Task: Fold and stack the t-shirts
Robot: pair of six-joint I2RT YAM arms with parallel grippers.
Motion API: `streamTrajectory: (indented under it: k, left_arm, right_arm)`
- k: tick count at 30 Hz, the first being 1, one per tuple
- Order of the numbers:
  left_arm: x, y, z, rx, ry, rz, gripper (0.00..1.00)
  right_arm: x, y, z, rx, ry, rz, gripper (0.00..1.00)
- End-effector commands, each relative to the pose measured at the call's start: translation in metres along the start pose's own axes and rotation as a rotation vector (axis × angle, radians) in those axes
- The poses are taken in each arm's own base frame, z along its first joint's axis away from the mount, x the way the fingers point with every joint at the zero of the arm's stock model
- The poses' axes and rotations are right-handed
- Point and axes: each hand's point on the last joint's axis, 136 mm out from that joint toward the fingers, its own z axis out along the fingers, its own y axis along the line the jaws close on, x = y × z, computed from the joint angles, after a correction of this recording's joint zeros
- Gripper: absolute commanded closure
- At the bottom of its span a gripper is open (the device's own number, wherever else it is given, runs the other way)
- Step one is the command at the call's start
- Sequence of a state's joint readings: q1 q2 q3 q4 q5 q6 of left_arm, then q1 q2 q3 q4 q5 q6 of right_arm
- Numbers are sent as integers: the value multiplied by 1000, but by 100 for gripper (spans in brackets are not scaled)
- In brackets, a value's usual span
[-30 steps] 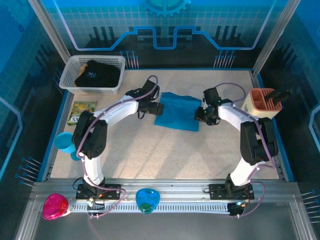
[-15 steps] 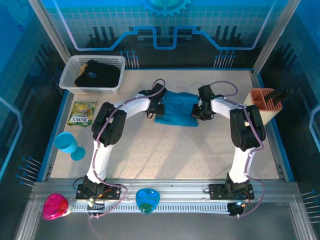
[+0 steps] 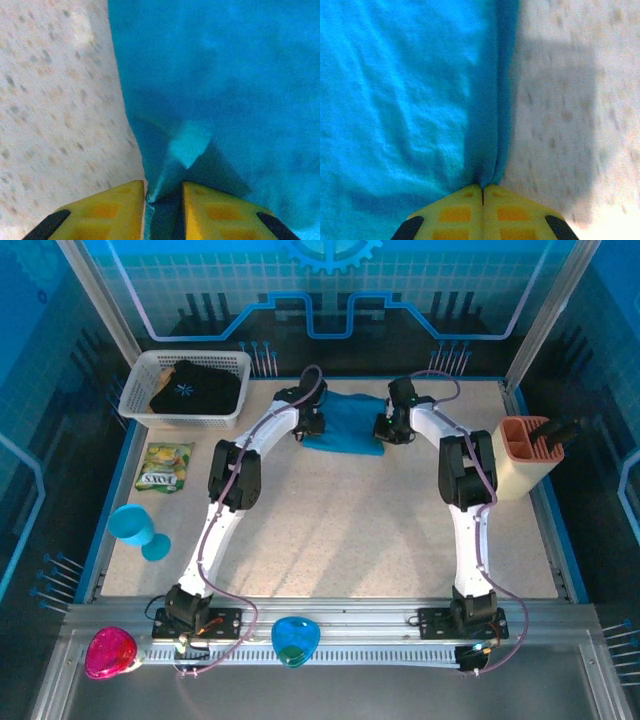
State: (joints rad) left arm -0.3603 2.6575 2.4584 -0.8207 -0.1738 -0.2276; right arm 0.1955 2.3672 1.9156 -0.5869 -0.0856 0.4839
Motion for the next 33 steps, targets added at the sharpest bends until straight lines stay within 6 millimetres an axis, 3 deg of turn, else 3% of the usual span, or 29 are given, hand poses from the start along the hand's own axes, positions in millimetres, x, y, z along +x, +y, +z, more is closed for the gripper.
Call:
streamTrajectory:
  k: [1,6,13,18,23,27,31,33]
  left_arm:
    - [5,15,9,-2,61,37,72]
    - [-17,18,10,44,-8,45,70]
    - [-37,15,6,47,-89,97,61]
    - [-54,13,-8,52,-148,114,51]
    - [-82,7,-60,79,-250,111,36]
    - [-104,2,-126,92,-367,122,22]
    - [-105,1,-186,80,-436,142,14]
    - [-95,1,-205,73,-446,154,12]
  right_arm:
    - [4,-14,24,4,77,24,100]
    - [-20,-19,37,-2,61,56,100]
    - [-22,-21,44,-18,58,90,100]
    - [-26,-15,34,-41,51,89,100]
    - [-42,1,-7,-65,-2,41,81]
    - [-53,15,-60,-83,-69,-33,68]
    - [-51,24,-112,-97,-134,-90,60]
    - [-45,25,-131,-108,-156,-105,57]
